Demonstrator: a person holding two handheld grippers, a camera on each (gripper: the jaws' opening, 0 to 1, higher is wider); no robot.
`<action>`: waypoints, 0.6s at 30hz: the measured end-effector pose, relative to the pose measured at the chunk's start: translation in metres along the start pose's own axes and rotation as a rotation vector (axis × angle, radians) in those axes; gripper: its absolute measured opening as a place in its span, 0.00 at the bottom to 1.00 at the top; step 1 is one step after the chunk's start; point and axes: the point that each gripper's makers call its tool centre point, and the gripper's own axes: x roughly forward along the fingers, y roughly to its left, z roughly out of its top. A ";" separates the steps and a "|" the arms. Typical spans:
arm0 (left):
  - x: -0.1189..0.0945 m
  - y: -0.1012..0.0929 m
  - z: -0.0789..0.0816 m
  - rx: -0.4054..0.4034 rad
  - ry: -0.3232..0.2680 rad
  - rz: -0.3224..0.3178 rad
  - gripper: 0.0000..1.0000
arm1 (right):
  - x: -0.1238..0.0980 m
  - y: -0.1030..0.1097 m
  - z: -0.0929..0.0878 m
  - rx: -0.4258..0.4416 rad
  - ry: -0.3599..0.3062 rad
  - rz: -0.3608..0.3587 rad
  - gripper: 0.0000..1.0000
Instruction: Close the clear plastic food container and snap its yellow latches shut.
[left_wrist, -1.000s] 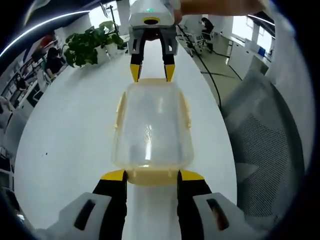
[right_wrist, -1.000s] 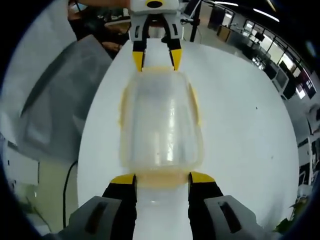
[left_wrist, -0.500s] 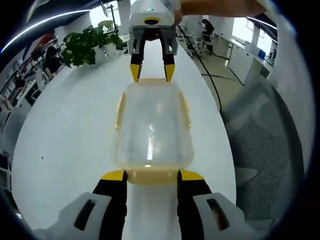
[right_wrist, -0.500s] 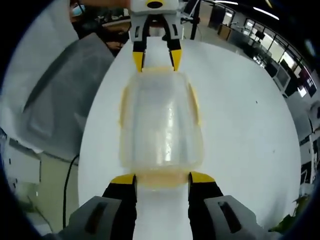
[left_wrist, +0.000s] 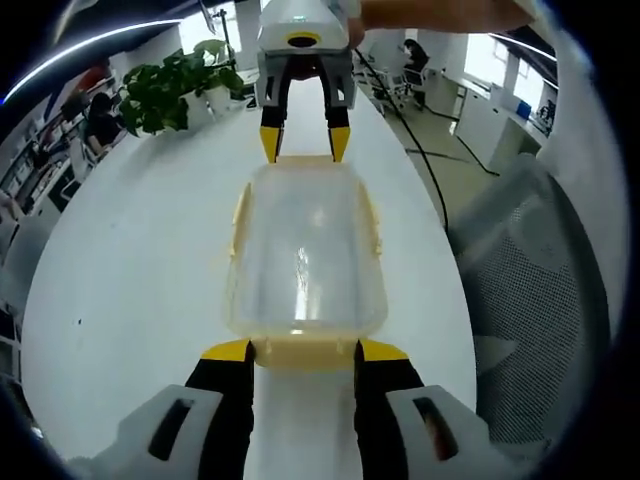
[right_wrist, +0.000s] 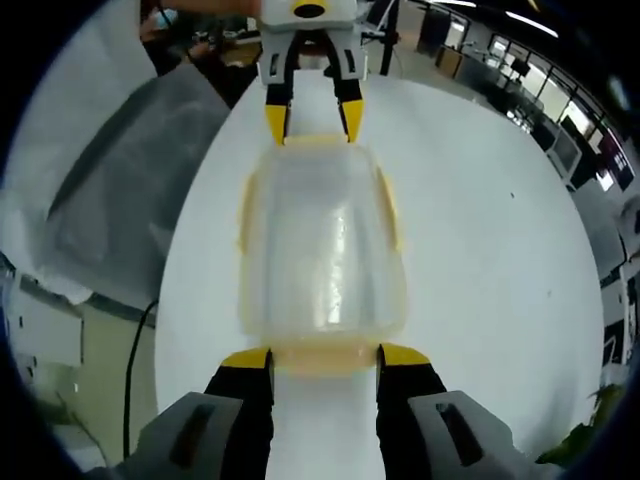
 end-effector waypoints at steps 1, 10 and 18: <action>0.001 0.000 0.000 0.001 0.001 -0.001 0.38 | 0.000 0.000 0.000 0.000 0.000 0.001 0.38; 0.011 0.001 -0.001 -0.002 0.010 -0.012 0.38 | 0.004 0.000 -0.007 0.007 0.000 0.011 0.39; 0.016 0.001 -0.001 0.000 0.011 -0.028 0.38 | 0.007 0.000 -0.012 0.020 0.010 0.018 0.39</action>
